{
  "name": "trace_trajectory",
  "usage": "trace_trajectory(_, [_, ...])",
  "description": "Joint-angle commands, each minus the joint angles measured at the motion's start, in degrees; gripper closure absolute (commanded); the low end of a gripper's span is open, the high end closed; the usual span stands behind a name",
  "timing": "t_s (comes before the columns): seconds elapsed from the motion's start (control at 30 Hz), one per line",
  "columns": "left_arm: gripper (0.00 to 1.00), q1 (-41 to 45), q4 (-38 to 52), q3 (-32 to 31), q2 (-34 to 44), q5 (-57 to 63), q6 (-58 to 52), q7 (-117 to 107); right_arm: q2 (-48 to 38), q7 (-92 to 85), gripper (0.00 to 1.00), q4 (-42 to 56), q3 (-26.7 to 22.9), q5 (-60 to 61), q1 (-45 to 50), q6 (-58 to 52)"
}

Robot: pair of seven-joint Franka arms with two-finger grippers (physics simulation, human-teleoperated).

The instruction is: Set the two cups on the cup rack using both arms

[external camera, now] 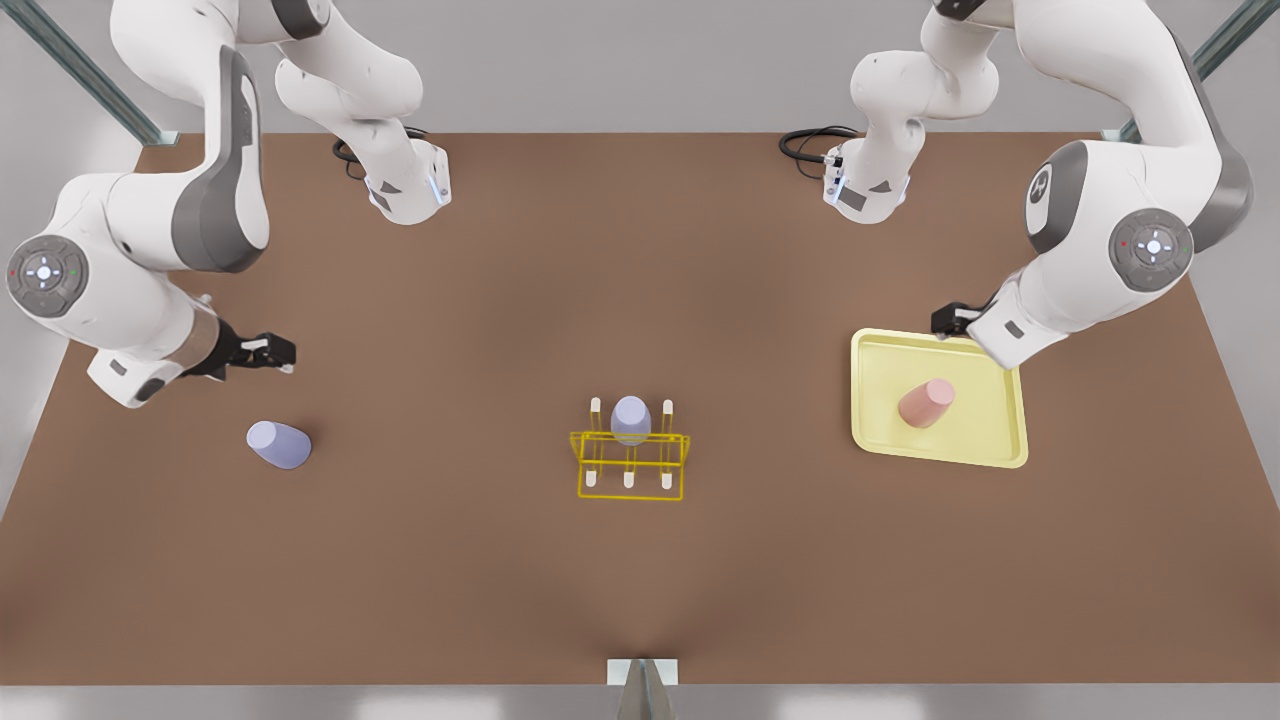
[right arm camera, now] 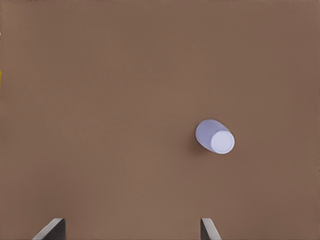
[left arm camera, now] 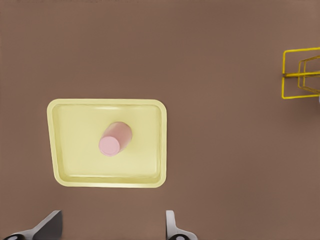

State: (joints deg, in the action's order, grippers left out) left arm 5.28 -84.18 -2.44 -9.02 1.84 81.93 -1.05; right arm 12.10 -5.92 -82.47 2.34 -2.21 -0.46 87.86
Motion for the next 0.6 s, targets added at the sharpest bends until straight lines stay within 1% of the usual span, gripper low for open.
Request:
trace_trajectory(0.0, [0.00,0.0,0.0,0.1,0.1,0.0,2.2,-1.3,-0.1,0.0,0.00,0.0,-0.1,0.0,0.0,2.8])
trace_trajectory(0.07, [0.00,-0.1,-0.5,0.9,-1.0,0.0,3.4,-1.1,0.2,0.1,0.00,0.4,-0.1,-0.2,-0.1,2.8])
trace_trajectory(0.1, [0.00,-0.4,-3.5,4.0,-3.1,-0.2,7.9,4.5,2.6,-0.2,0.00,0.5,-0.1,-0.9,-2.1,3.8])
trace_trajectory(0.13, [0.00,-0.5,-11.9,6.0,-3.6,-0.2,21.4,5.5,5.5,-5.1,0.00,0.4,-0.1,-0.7,-5.4,6.3])
trace_trajectory(0.17, [0.00,-1.2,-16.5,6.7,-6.0,-0.2,31.1,5.8,9.3,-8.1,0.00,0.4,-0.1,0.0,-8.1,7.8])
trace_trajectory(0.2, [0.00,-1.6,-18.8,7.6,-7.5,-0.3,35.1,9.6,12.0,-8.5,0.00,0.3,-0.1,-0.4,-10.3,10.1])
trace_trajectory(0.23, [0.00,-2.1,-24.9,8.8,-7.6,-0.3,43.3,12.2,14.2,-8.8,0.00,-0.2,-0.1,-0.4,-11.8,13.3])
trace_trajectory(0.3, [0.00,-2.0,-27.9,8.8,-7.7,0.0,45.8,12.4,16.2,-8.8,0.00,-2.1,-0.1,-0.1,-12.8,19.3])
trace_trajectory(0.4, [0.00,-1.5,-31.3,8.8,-8.3,-0.1,46.6,12.4,16.1,-8.8,0.00,-9.3,0.0,1.8,-13.6,27.9])
trace_trajectory(0.47, [0.00,-0.9,-32.1,8.7,-8.5,-0.1,46.5,15.3,16.1,-11.2,0.00,-14.1,0.1,3.7,-14.2,37.5])
trace_trajectory(0.53, [0.00,-1.1,-33.1,8.8,-8.7,-0.2,46.7,15.5,16.0,-12.5,0.00,-16.1,0.1,3.8,-14.3,39.7])
trace_trajectory(0.57, [0.00,-1.3,-35.1,8.8,-8.8,-0.2,49.9,15.5,16.0,-12.9,0.00,-17.3,0.1,3.7,-14.4,39.8])
